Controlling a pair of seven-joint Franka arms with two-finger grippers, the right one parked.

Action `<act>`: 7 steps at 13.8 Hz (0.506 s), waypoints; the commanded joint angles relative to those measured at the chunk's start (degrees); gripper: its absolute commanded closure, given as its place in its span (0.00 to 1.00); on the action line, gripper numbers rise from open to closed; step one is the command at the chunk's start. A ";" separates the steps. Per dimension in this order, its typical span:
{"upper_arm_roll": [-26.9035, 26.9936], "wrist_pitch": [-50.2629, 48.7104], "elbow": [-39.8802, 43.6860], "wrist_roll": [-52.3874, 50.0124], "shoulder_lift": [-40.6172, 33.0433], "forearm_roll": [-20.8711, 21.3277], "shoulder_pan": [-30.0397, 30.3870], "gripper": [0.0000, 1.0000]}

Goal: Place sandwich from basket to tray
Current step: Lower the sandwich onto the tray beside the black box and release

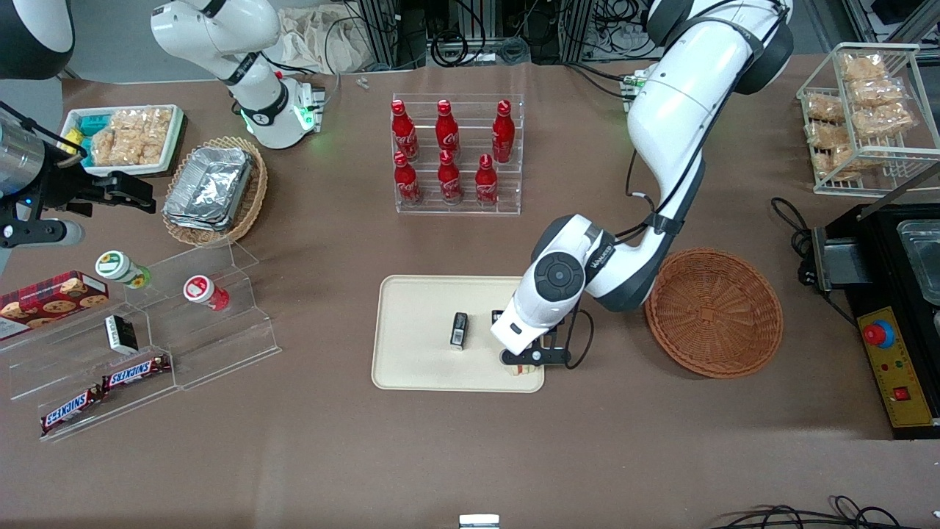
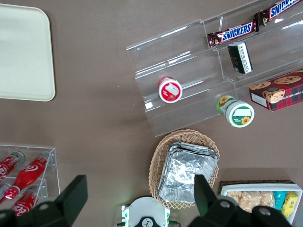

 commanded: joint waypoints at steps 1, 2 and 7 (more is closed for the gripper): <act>1.00 -1.49 -1.70 -1.54 -5.19 0.63 -0.17 0.00; 1.00 -2.45 -3.19 -1.81 -7.74 0.72 0.62 0.00; 0.91 -11.94 -10.49 2.05 -22.49 0.63 9.05 0.00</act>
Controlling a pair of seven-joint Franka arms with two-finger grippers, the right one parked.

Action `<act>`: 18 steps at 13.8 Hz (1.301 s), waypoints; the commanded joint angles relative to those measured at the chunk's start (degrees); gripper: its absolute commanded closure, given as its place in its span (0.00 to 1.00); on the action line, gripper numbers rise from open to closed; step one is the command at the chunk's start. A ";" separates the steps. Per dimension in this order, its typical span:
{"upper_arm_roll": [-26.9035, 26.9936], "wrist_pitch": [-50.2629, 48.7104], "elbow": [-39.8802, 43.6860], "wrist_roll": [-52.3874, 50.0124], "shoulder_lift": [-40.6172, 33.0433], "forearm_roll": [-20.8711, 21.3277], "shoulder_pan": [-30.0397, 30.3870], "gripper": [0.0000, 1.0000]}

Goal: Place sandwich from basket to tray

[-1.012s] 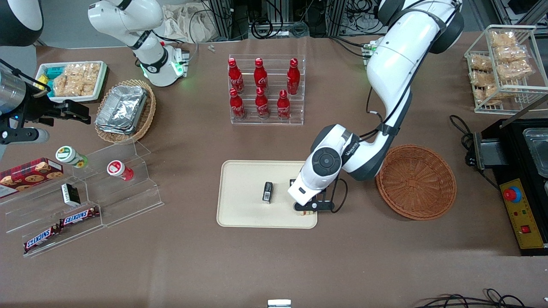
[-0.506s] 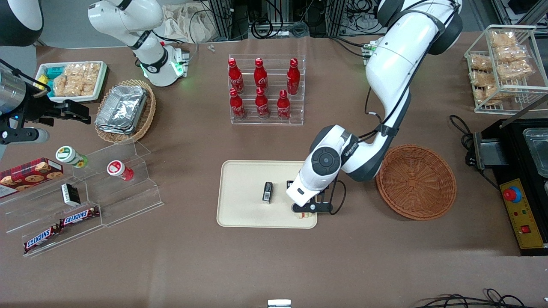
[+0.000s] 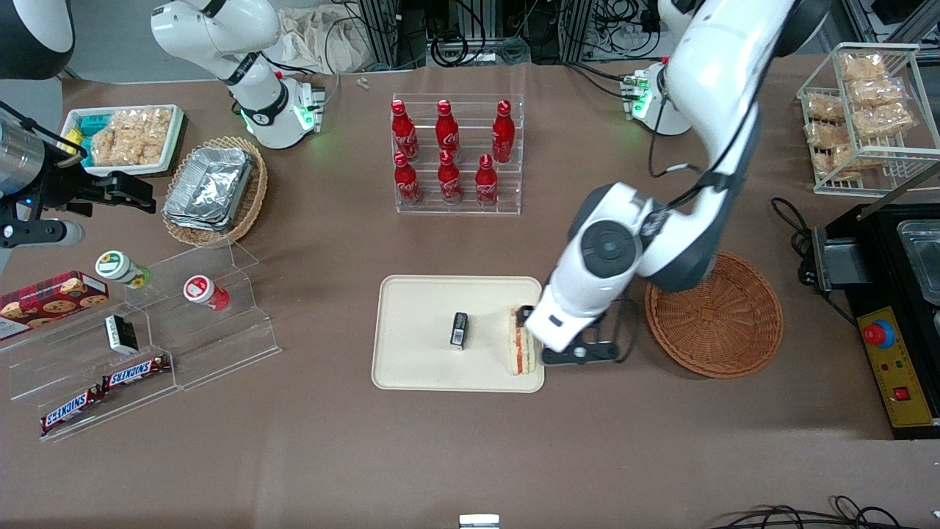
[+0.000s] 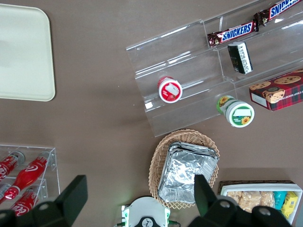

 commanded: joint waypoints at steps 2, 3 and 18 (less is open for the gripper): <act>-0.51 -2.72 -12.72 1.81 -15.77 -0.05 7.38 0.00; -0.51 -2.64 -16.58 1.90 -19.81 -0.31 8.53 0.00; -0.24 -14.41 -12.05 19.30 -27.59 -3.66 27.52 0.00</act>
